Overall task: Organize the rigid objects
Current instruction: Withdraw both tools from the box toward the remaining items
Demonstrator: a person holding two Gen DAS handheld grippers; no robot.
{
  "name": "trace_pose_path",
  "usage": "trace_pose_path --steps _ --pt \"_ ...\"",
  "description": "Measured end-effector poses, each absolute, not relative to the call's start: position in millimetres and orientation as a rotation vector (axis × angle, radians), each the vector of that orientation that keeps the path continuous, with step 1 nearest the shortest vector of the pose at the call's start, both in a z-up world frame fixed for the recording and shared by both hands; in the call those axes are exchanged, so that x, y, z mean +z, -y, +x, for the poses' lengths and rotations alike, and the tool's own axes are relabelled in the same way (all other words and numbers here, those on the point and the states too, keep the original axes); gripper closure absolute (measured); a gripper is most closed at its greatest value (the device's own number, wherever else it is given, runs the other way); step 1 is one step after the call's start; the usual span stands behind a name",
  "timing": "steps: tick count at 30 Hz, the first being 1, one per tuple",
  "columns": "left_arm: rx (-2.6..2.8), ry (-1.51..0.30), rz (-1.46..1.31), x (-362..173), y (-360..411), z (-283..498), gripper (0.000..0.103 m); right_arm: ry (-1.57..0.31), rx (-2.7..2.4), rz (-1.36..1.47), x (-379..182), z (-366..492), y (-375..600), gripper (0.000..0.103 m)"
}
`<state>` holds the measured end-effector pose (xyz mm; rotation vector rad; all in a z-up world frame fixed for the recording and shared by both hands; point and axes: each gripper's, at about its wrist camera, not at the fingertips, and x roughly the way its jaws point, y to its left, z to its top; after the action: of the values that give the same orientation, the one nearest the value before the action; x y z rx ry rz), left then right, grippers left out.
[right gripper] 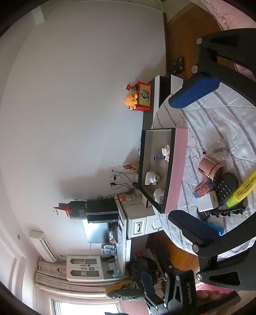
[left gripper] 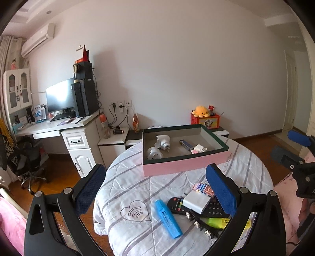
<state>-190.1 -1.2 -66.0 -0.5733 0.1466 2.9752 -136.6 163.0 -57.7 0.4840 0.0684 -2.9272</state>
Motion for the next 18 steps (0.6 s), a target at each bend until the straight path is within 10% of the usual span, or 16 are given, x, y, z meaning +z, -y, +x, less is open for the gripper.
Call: trace_pose_path --steps 18 --pt "2.944 -0.138 -0.76 -107 14 -192 0.0 -0.068 -2.928 0.64 -90 -133 -175 0.0"
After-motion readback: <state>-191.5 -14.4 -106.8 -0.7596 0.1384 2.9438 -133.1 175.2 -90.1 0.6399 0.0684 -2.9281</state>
